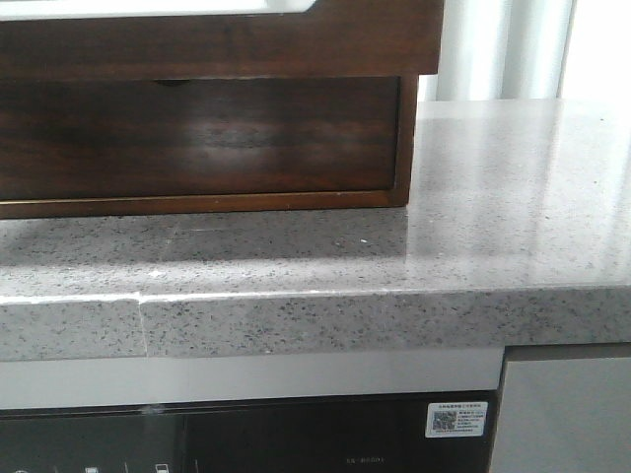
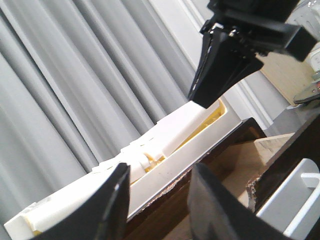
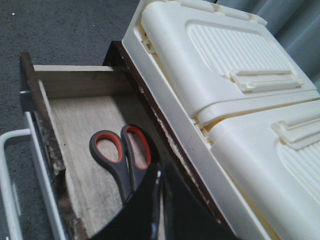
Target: Put scissors in drawer with both arms
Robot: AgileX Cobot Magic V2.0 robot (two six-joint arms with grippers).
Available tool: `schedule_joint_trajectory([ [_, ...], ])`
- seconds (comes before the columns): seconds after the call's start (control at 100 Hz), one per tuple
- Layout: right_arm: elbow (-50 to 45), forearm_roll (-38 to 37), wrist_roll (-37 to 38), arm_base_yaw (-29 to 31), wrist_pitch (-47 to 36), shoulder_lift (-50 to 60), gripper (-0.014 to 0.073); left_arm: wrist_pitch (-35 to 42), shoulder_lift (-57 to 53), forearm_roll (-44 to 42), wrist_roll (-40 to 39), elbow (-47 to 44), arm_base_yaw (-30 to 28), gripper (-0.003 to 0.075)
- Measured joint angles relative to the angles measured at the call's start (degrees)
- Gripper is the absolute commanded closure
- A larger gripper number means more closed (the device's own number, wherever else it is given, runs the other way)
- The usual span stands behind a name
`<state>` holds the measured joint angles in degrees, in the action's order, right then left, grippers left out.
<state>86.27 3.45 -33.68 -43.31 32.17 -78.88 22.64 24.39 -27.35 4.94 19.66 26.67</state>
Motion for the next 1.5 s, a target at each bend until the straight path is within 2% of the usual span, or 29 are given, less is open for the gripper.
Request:
schedule_joint_trajectory([
  [0.13,0.0,0.7,1.7,0.0,4.3,2.3,0.0717,-0.1,-1.3,0.9,0.0,0.0,0.0,0.0717],
  [0.28,-0.6,0.8,2.4,0.0,7.7,5.7,0.0717,-0.6,-3.8,2.3,-1.0,0.0,0.0,0.0717],
  [0.39,-2.8,0.8,2.4,0.0,8.4,9.3,0.0717,-2.3,-6.9,4.7,-6.4,0.0,0.0,0.0717],
  [0.54,-8.3,0.8,2.5,0.0,8.3,15.6,0.0717,-11.7,-12.3,7.7,-13.4,0.0,0.0,0.0716],
  [0.75,-21.0,0.8,6.3,0.0,2.5,26.9,0.0718,-26.0,-20.7,14.2,-16.3,0.0,0.0,0.0717],
  [0.99,-39.5,2.2,7.6,0.0,-5.1,41.8,0.0717,-34.9,-24.8,15.2,-16.4,0.0,0.0,0.0716],
  [1.28,-57.8,6.9,8.5,0.0,-12.9,59.2,0.0718,-36.4,-24.8,15.6,-16.4,-3.2,0.0,0.0717],
  [1.5,-66.3,7.4,8.6,0.0,-13.2,65.8,0.0718,-37.2,-24.8,15.9,-16.4,-7.9,0.0,0.0717],
])
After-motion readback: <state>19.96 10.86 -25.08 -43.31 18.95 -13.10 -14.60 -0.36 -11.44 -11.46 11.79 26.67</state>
